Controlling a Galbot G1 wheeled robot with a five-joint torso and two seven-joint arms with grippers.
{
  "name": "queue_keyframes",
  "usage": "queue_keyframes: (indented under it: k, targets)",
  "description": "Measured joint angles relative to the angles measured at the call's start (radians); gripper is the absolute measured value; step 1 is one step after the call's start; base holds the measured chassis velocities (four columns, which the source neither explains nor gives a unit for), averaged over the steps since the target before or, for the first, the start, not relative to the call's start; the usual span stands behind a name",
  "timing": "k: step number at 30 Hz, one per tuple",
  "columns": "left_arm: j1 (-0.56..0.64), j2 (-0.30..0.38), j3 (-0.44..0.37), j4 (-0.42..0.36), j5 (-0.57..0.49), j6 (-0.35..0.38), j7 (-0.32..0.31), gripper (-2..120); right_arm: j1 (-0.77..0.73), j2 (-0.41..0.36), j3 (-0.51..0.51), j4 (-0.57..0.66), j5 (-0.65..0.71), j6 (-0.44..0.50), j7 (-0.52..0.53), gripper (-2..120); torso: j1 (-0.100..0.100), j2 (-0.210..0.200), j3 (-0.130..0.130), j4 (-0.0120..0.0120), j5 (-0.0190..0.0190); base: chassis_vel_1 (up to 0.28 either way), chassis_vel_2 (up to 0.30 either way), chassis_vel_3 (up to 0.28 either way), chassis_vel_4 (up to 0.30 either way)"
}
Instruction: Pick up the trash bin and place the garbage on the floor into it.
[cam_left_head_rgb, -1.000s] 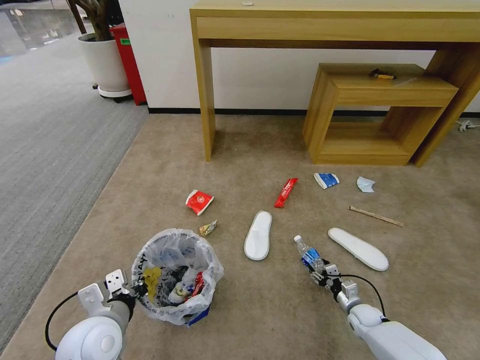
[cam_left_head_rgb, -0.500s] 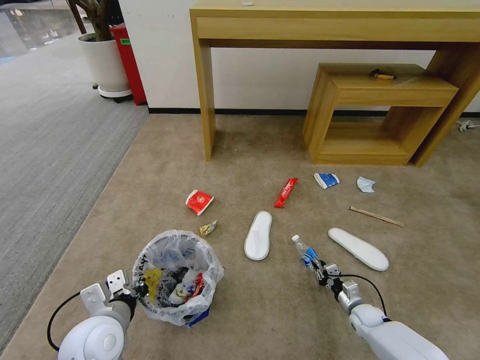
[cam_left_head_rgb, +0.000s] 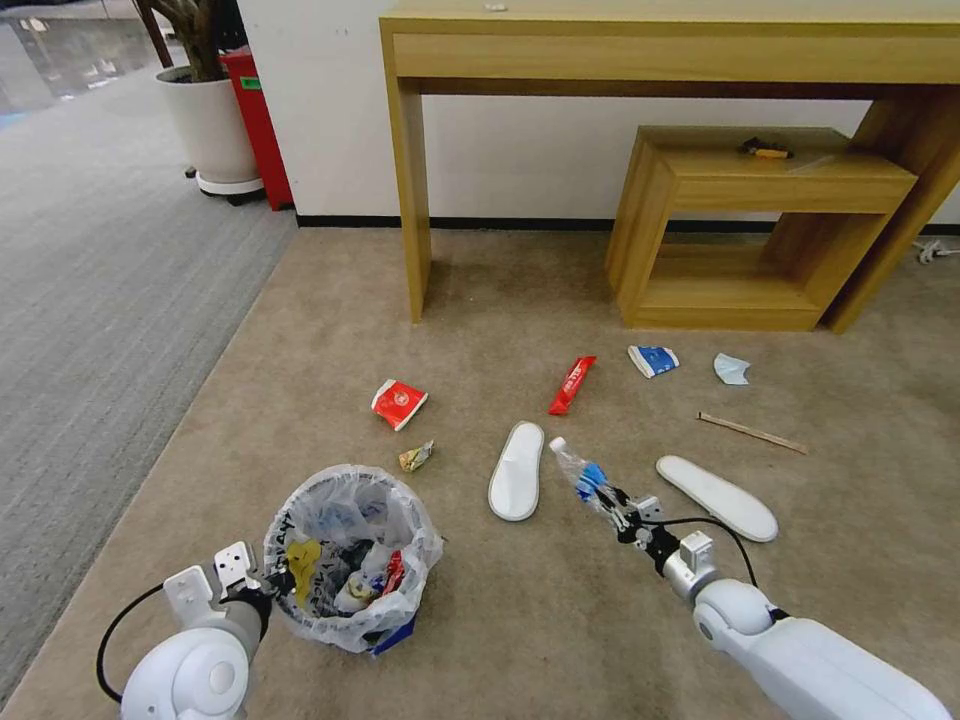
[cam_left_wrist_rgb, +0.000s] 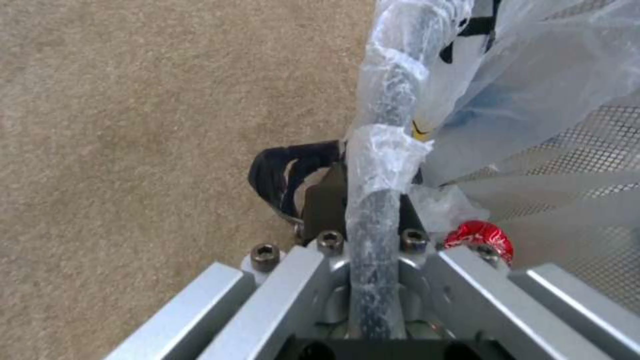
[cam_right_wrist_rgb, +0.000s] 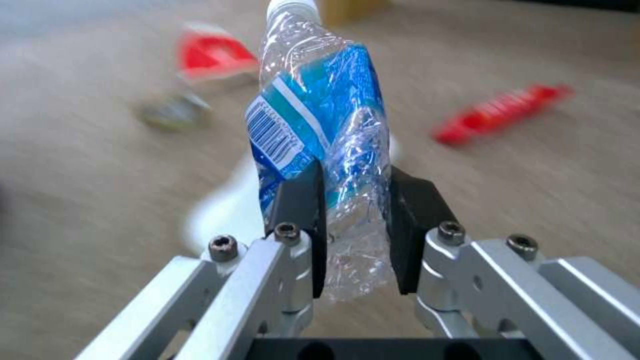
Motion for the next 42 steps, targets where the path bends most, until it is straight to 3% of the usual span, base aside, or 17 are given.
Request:
queue_keyframes:
  k: [4, 15, 22, 27, 36, 42]
  targets:
    - [-0.005, -0.001, 0.005, 0.002, 0.0, 0.0, -0.001, 0, 0.012, -0.044, -0.022, 0.095, 0.052, 0.02, -0.063, 18, 0.0, 0.0, 0.0, 0.0002, -0.0001, 0.0, 0.0, 0.0, 0.0]
    - [-0.023, 0.0, 0.026, 0.009, 0.0, 0.0, -0.007, 0, 0.087, -0.149, -0.07, 0.303, 0.097, 0.022, -0.102, 18, 0.0, 0.0, 0.0, 0.0001, -0.0003, 0.0, 0.0, 0.0, 0.0]
    - [-0.032, -0.012, 0.033, 0.015, 0.006, 0.0, -0.01, 0, 0.262, -0.198, -0.239, 0.432, 0.15, 0.022, -0.131, 18, 0.0, 0.0, 0.0, 0.0002, -0.0001, 0.0, 0.0, 0.0, 0.0]
    - [-0.031, -0.019, 0.035, 0.012, 0.008, 0.0, -0.013, 0, 0.377, -0.172, -0.358, 0.469, 0.175, 0.016, -0.132, 18, 0.0, 0.0, 0.0, 0.0, -0.0003, 0.0, 0.0, 0.0, 0.0]
    - [-0.015, -0.025, 0.019, -0.018, 0.009, 0.0, -0.014, 0, 0.606, -0.04, -0.576, 0.449, 0.206, 0.006, -0.121, 18, 0.0, 0.0, 0.0, 0.0003, -0.0004, 0.0, 0.0, 0.0, 0.0]
    - [-0.011, -0.027, 0.012, -0.025, 0.01, 0.0, -0.014, 0, 0.665, 0.006, -0.647, 0.426, 0.218, 0.006, -0.118, 18, 0.0, 0.0, 0.0, 0.0001, -0.0004, 0.0, 0.0, 0.0, 0.0]
